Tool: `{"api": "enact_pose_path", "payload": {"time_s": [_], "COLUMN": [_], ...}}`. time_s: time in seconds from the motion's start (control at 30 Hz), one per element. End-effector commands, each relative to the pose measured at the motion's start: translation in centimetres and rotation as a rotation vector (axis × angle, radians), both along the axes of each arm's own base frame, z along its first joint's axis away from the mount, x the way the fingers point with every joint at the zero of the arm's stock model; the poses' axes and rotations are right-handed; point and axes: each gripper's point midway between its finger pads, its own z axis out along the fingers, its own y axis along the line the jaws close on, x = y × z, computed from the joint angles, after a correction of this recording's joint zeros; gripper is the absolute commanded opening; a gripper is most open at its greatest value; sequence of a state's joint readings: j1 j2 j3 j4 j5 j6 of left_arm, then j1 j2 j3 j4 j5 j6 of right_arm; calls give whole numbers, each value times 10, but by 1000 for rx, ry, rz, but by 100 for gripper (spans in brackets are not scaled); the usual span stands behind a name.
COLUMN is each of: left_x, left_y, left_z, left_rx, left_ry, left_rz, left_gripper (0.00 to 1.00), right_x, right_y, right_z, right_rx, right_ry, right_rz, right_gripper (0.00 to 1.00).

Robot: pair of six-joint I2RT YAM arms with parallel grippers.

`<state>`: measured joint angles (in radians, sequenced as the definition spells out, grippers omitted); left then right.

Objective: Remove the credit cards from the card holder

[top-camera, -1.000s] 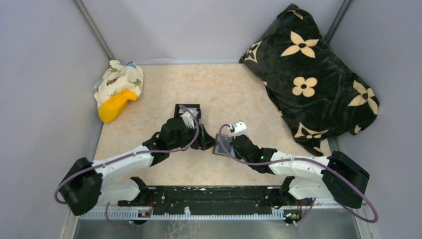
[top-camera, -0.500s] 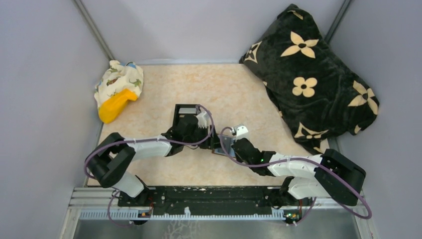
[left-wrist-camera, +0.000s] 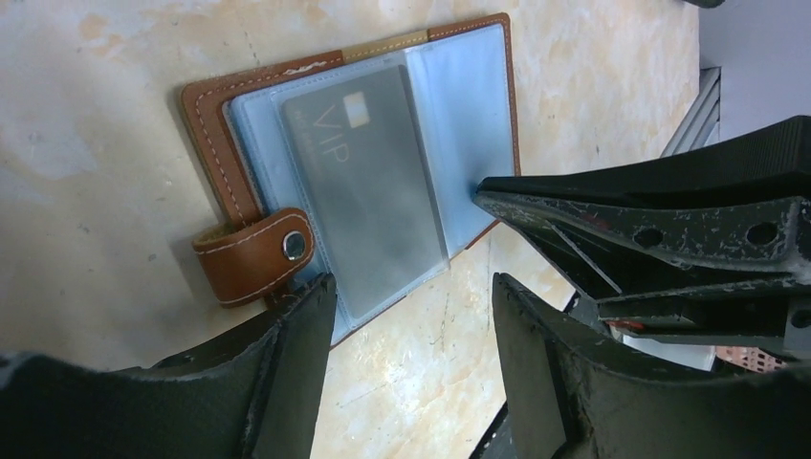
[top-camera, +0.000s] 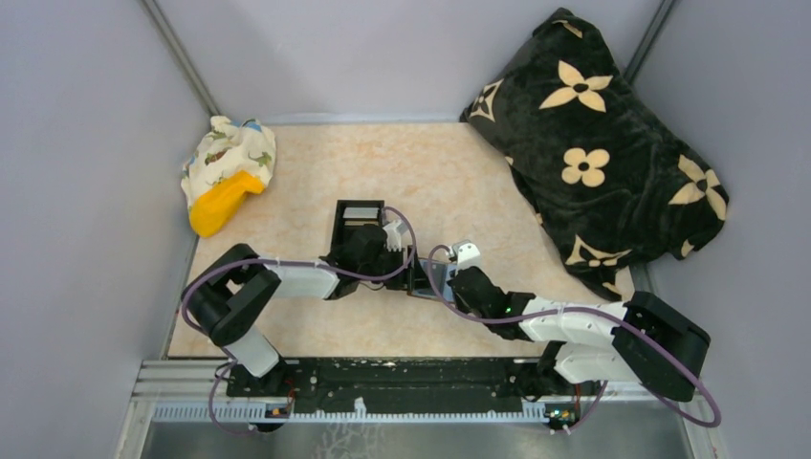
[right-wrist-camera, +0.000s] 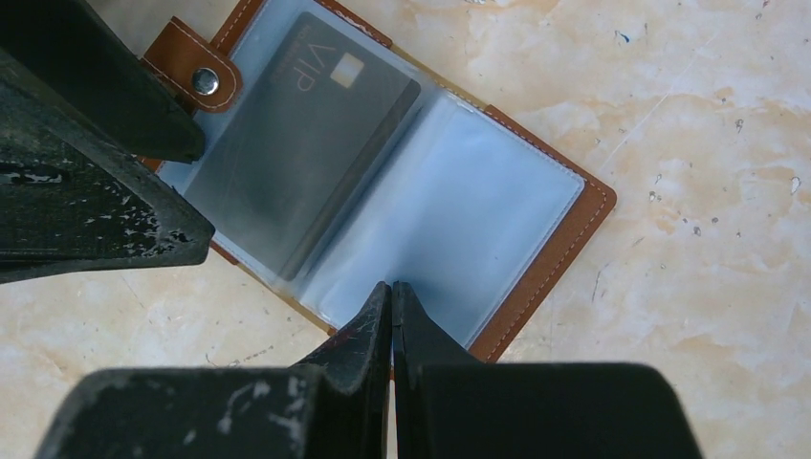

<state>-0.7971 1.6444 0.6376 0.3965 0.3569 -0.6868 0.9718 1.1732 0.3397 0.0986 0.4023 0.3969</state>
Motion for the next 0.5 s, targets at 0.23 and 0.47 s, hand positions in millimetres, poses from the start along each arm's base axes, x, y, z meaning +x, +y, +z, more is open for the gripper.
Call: {"api": "enact_pose_path", "payload": {"time_s": [0.23, 0.47], "left_x": [0, -9], "left_y": [-10, -25], "left_z": [-11, -7], "left_rx": [5, -56], "left_ry": [-5, 18], "left_rz": [-13, -44], "left_gripper": [67, 67], "right_x": [1, -1], "right_y": [3, 5], "right_z": [1, 2], "right_rx": [17, 36], "right_ry": [-2, -2], "right_rz": [8, 11], "right_gripper": [0, 0]}}
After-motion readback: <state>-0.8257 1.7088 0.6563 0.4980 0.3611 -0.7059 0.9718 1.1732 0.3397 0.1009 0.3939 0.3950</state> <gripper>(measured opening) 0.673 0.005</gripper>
